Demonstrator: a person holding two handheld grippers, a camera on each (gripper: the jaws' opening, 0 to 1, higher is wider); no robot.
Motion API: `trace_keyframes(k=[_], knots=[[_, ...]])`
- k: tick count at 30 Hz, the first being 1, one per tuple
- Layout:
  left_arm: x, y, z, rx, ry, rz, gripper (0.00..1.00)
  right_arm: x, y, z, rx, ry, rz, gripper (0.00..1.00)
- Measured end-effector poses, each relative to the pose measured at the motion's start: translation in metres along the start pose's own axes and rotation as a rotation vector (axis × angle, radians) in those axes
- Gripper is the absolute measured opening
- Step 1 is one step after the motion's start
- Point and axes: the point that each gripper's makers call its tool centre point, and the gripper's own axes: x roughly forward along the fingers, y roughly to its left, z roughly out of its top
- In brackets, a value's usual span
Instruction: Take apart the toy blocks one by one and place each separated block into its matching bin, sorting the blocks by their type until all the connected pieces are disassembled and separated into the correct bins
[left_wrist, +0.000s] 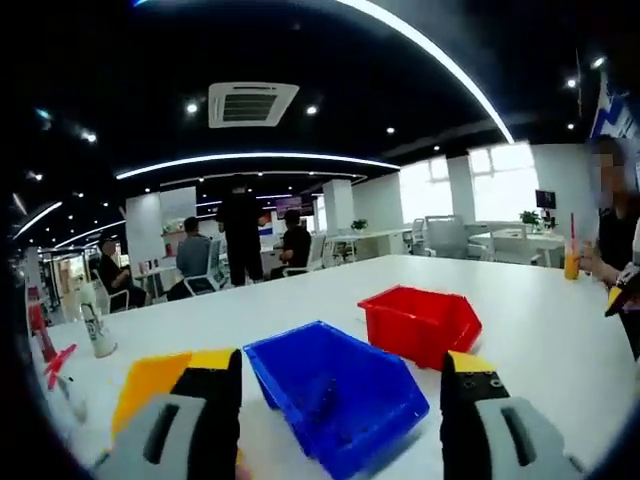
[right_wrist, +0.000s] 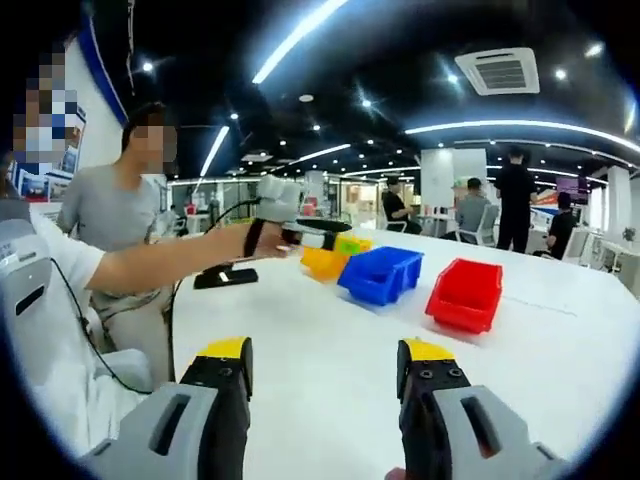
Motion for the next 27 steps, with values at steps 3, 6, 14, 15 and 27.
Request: trace_keyframes(k=[3, 6, 14, 15, 27], knots=[[-0.041, -0.01, 0.001, -0.021, -0.041, -0.034, 0.76, -0.005, -0.014, 0.002, 0.005, -0.018, -0.052, 0.59], [-0.076, -0.02, -0.006, 0.005, -0.032, -0.054, 0.75, -0.009, -0.025, 0.004, -0.006, -0.024, -0.094, 0.58], [-0.151, -0.038, -0.012, -0.109, -0.089, -0.078, 0.68, -0.014, -0.041, 0.007, 0.013, -0.063, -0.17, 0.58], [-0.157, -0.04, -0.014, -0.12, -0.091, -0.077, 0.68, -0.015, -0.042, 0.008, 0.014, -0.068, -0.177, 0.58], [-0.185, -0.051, -0.026, -0.18, -0.091, -0.09, 0.64, -0.018, -0.043, 0.011, -0.018, -0.08, -0.208, 0.58]])
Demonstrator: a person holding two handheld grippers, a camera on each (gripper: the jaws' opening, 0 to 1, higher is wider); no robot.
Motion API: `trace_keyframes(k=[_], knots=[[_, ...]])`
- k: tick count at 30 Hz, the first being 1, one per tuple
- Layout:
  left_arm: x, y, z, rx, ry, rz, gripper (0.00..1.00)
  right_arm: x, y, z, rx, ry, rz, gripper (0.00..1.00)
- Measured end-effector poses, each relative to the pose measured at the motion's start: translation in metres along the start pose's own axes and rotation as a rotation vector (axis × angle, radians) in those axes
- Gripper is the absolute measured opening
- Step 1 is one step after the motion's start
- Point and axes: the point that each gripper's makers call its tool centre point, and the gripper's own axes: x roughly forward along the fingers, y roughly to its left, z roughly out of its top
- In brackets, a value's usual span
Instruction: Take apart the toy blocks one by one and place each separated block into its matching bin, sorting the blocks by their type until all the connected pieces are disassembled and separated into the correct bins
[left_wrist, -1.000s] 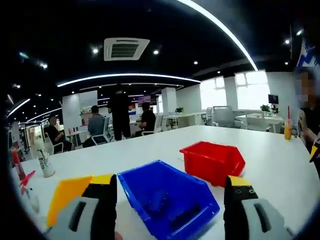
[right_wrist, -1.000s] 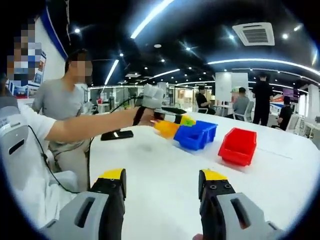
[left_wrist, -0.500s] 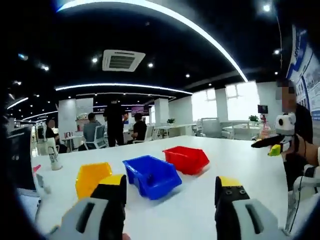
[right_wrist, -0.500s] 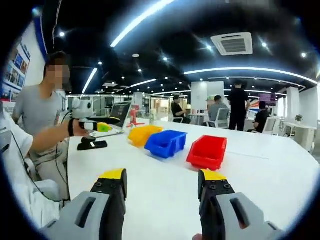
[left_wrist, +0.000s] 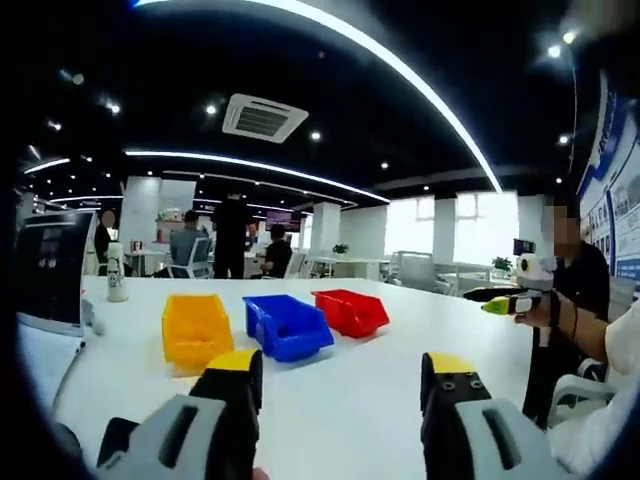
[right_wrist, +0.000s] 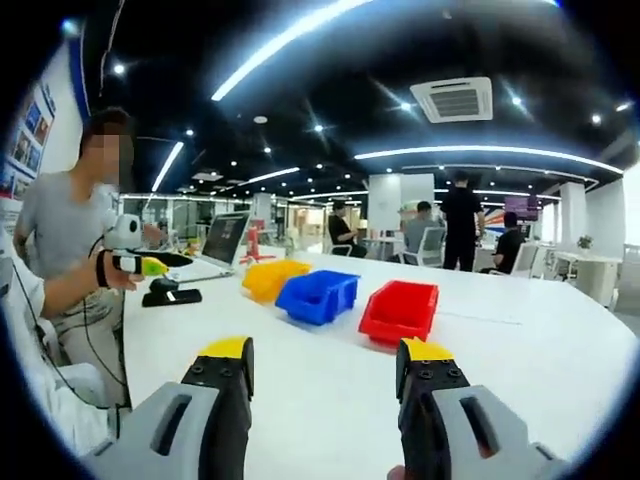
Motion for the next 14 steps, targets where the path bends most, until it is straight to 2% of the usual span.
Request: trace_keyframes(k=[14], knots=[[0.0004, 0.005, 0.0029, 0.028, 0.006, 0.011, 0.64, 0.0008, 0.001, -0.0039, 0.014, 0.011, 0.003, 0.58]])
